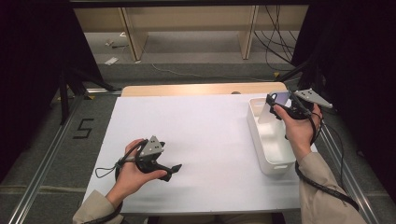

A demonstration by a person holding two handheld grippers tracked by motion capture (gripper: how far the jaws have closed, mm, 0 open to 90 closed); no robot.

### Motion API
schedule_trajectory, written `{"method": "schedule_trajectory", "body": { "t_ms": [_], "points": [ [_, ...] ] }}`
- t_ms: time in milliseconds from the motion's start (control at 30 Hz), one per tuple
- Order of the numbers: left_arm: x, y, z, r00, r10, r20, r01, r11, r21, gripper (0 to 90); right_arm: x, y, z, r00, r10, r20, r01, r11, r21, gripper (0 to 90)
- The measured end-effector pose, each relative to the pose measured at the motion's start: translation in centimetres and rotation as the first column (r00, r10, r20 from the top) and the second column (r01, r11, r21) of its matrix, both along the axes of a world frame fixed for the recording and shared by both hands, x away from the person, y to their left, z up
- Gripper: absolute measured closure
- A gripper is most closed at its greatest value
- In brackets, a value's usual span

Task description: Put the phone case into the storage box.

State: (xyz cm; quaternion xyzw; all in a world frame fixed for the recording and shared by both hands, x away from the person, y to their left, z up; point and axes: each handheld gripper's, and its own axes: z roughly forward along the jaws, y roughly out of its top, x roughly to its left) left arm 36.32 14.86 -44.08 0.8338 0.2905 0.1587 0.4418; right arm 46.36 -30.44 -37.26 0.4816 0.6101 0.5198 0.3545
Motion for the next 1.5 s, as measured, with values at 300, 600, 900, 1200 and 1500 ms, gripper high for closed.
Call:
{"method": "schedule_trajectory", "body": {
  "t_ms": [300, 600, 900, 1200, 1500],
  "points": [
    [0.0, 0.0, 0.0, 1.0000, 0.001, 0.000, -0.001, 1.0000, 0.000, 0.0, 0.2, 0.0, -0.1, 1.0000, -0.004, -0.006, 0.004, 1.0000, -0.004, 17.7],
    [0.0, 0.0, 0.0, 1.0000, -0.001, -0.001, 0.001, 1.0000, 0.003, 0.0, 0.5, 0.0, -0.3, 1.0000, -0.004, -0.008, 0.004, 1.0000, -0.008, 17.7],
    [0.0, 0.0, 0.0, 1.0000, -0.003, -0.001, 0.003, 1.0000, 0.005, 0.0, 0.9, 0.1, -0.3, 1.0000, -0.003, -0.008, 0.003, 1.0000, -0.008, 17.7],
    [0.0, 0.0, 0.0, 1.0000, -0.006, -0.003, 0.006, 0.9999, 0.009, 0.0, 1.2, 0.1, -0.3, 0.9999, -0.005, -0.010, 0.005, 0.9999, -0.010, 17.7],
    [0.0, 0.0, 0.0, 1.0000, -0.005, -0.003, 0.005, 1.0000, 0.006, 0.0, 1.5, 0.0, -0.2, 0.9999, -0.008, -0.006, 0.008, 1.0000, -0.006, 17.7]
  ]
}}
